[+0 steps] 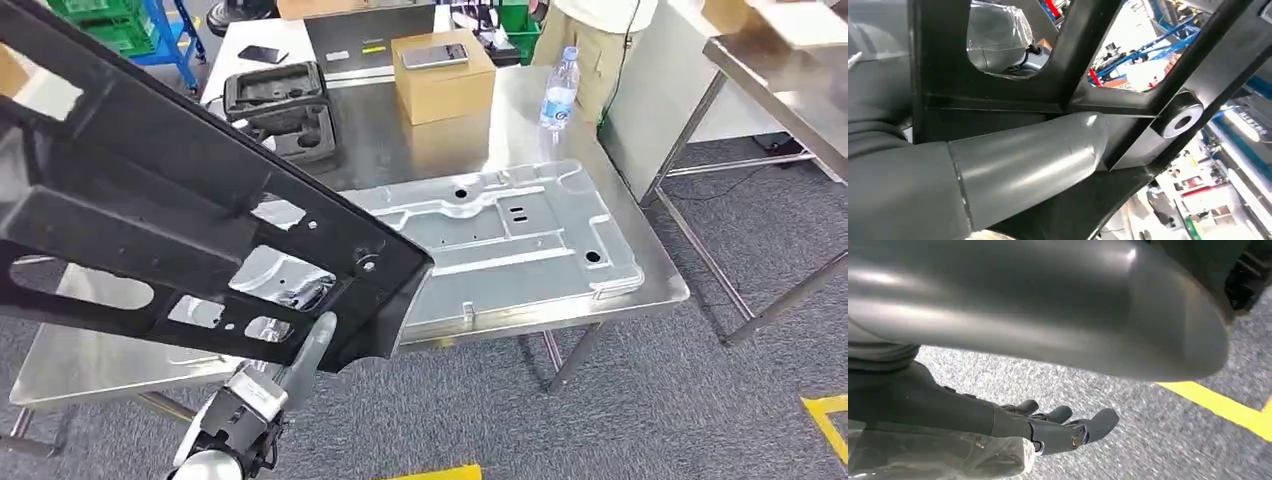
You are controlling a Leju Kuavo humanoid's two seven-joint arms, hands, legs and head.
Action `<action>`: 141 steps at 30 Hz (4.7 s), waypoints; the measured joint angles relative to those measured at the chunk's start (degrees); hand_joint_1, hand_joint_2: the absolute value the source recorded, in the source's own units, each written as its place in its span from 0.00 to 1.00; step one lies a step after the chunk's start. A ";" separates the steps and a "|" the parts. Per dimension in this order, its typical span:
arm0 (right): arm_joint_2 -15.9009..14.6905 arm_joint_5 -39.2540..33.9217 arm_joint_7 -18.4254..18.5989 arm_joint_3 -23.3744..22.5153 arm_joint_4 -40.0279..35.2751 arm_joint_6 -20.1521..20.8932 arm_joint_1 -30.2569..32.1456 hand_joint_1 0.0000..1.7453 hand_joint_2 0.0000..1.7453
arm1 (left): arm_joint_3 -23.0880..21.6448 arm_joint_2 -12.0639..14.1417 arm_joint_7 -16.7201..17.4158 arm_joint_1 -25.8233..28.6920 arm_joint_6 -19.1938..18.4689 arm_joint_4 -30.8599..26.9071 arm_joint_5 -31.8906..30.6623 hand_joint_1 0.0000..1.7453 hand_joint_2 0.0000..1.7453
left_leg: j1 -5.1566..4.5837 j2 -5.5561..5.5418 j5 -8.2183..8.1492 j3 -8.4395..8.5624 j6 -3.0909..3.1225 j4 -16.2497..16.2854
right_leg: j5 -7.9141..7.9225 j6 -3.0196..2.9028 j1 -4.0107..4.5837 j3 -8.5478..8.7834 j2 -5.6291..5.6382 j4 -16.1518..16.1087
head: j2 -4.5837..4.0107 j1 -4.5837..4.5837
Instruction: Take the parts from the cabinet and place them on the table.
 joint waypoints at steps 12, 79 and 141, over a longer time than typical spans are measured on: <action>0.02 1.20 0.04 0.18 0.00 0.37 -0.13 0.00 0.00 | -0.72 -0.35 1.27 -2.19 -3.26 0.35 -1.09 1.00 0.00 | -0.10 0.00 -1.57 2.62 2.22 -2.98 | -6.22 2.39 -0.07 -10.01 -0.14 17.31 | 0.00 0.24; 1.09 7.10 2.43 4.18 0.00 3.41 -4.71 0.00 0.00 | -16.26 -16.26 24.26 -39.90 -3.87 53.92 -36.86 1.00 0.00 | -0.77 -0.65 -1.54 1.35 1.36 -2.10 | 3.47 2.07 0.07 -4.92 -0.16 0.15 | 0.00 0.07; 1.84 9.57 3.50 4.05 -0.02 3.41 -4.73 0.00 0.00 | -12.05 -8.48 35.83 -40.01 -21.05 64.80 -41.34 0.00 0.00 | -0.52 -0.36 -0.48 0.90 1.05 -2.36 | 2.61 1.33 0.64 -3.51 -0.31 -0.09 | 0.00 0.20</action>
